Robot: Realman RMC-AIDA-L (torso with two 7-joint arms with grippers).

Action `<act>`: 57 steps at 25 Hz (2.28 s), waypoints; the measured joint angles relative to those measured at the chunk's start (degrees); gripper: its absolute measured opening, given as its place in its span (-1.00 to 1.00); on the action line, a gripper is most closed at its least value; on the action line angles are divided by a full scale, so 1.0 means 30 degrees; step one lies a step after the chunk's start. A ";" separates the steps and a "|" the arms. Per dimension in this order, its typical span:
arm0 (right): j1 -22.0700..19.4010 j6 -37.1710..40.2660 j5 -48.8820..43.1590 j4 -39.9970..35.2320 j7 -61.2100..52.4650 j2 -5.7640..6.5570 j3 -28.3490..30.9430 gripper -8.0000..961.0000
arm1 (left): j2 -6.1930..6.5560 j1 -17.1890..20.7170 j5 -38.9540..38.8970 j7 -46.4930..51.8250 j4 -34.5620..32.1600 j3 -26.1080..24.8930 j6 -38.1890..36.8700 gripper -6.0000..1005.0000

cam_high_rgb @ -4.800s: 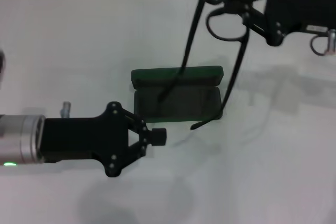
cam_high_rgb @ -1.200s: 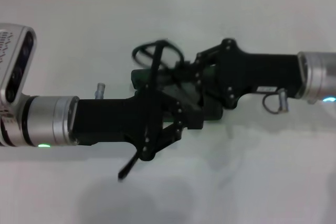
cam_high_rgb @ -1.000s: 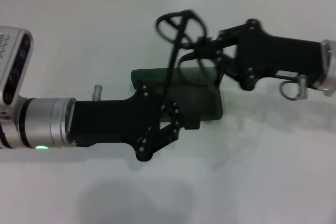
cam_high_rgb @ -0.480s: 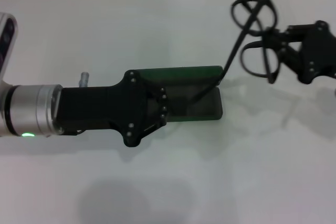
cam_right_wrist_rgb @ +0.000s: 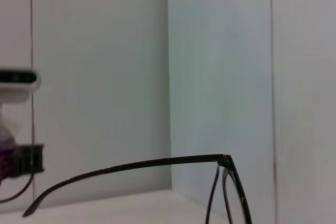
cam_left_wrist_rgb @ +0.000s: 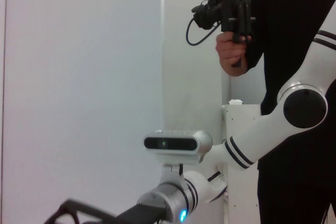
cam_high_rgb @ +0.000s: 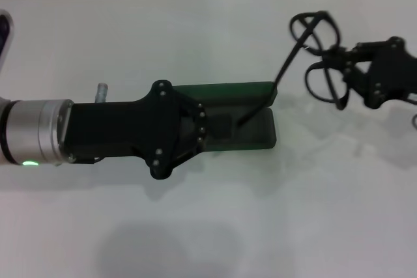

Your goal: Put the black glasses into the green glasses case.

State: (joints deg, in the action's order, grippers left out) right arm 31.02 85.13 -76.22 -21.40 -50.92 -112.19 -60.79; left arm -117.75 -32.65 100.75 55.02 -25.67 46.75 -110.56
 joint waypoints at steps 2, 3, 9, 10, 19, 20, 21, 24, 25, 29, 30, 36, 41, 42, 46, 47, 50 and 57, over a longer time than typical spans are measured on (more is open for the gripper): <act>0.0205 -0.0072 -0.0358 0.0003 0.0190 -0.0319 -0.0025 -0.89 | -0.0049 0.0028 0.0000 -0.0008 0.0000 0.0001 -0.0004 -0.99; 0.0350 -0.0121 -0.0607 0.0001 0.0263 -0.0493 -0.0023 -0.89 | -0.0072 0.0042 0.0000 -0.0021 0.0000 0.0000 -0.0004 -0.99; 0.1359 -0.0268 -0.2067 0.0186 0.0303 -0.1271 -0.0232 -0.89 | -0.0139 0.0097 -0.0001 -0.0078 0.0001 0.0017 -0.0004 -0.99; 0.1538 -0.0276 -0.2089 0.0338 0.0304 -0.1307 -0.0400 -0.89 | -0.0157 0.0103 -0.0001 -0.0116 0.0053 0.0067 -0.0004 -0.99; 0.2253 0.0005 -0.2004 0.0862 0.0277 -0.1333 -0.0785 -0.89 | -0.0367 0.0104 0.0002 -0.0178 0.0138 0.0129 -0.0040 -0.99; 0.2318 0.0092 -0.2001 0.0864 0.0228 -0.1333 -0.0783 -0.89 | -0.0403 0.0104 0.0020 -0.0186 0.0137 0.0137 -0.0058 -0.99; 0.2368 0.0207 -0.1967 0.0868 0.0191 -0.1334 -0.0783 -0.89 | -0.0430 0.0100 0.0042 -0.0192 0.0138 0.0144 -0.0070 -0.98; 0.2545 0.0607 -0.1685 0.0938 0.0152 -0.1334 -0.0801 -0.89 | -0.0496 0.0067 0.0081 -0.0203 0.0143 0.0149 -0.0081 -0.98; 0.2578 0.0680 -0.1608 0.0955 0.0145 -0.1334 -0.0807 -0.89 | -0.0518 0.0059 0.0083 -0.0208 0.0147 0.0149 -0.0081 -0.98; 0.2783 0.1098 -0.1284 0.0975 0.0097 -0.1334 -0.0808 -0.89 | -0.0570 0.0023 0.0088 -0.0217 0.0175 0.0150 -0.0084 -0.98; 0.2844 0.1198 -0.1227 0.0981 0.0088 -0.1334 -0.0806 -0.89 | -0.0576 0.0014 0.0088 -0.0217 0.0180 0.0148 -0.0083 -0.98; 0.3536 0.1443 -0.0991 0.1573 0.0017 -0.1333 -0.0867 -0.89 | -0.0626 -0.0076 0.0079 -0.0279 0.0217 0.0172 -0.0058 -0.98; 0.3786 0.1470 -0.0971 0.1702 0.0011 -0.1333 -0.0974 -0.89 | -0.0658 -0.0126 0.0069 -0.0291 0.0246 0.0177 -0.0043 -0.98; 0.3816 0.1489 -0.0970 0.1710 0.0011 -0.1333 -0.0988 -0.89 | -0.0659 -0.0129 0.0062 -0.0293 0.0246 0.0178 -0.0026 -0.98; 0.3854 0.1669 -0.0970 0.1727 0.0010 -0.1333 -0.1003 -0.89 | -0.0658 -0.0158 0.0047 -0.0294 0.0246 0.0178 0.0053 -0.98; 0.3855 0.1739 -0.0967 0.1729 0.0009 -0.1333 -0.1004 -0.89 | -0.0659 -0.0168 0.0046 -0.0294 0.0245 0.0179 0.0054 -0.98; 0.3874 0.1942 -0.0759 0.1805 0.0009 -0.1333 -0.1076 -0.89 | -0.0671 -0.0288 0.0033 -0.0347 0.0399 0.0178 0.0063 -0.98; 0.3978 0.2005 0.0337 0.1887 0.0029 -0.1332 -0.2101 -0.89 | -0.0680 -0.0550 0.0021 -0.0681 0.0872 0.0170 0.0101 -0.98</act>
State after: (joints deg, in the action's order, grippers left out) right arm 42.95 91.14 -75.21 -15.74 -50.83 -116.19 -67.09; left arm -119.79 -34.30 100.81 52.98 -23.05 47.26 -110.26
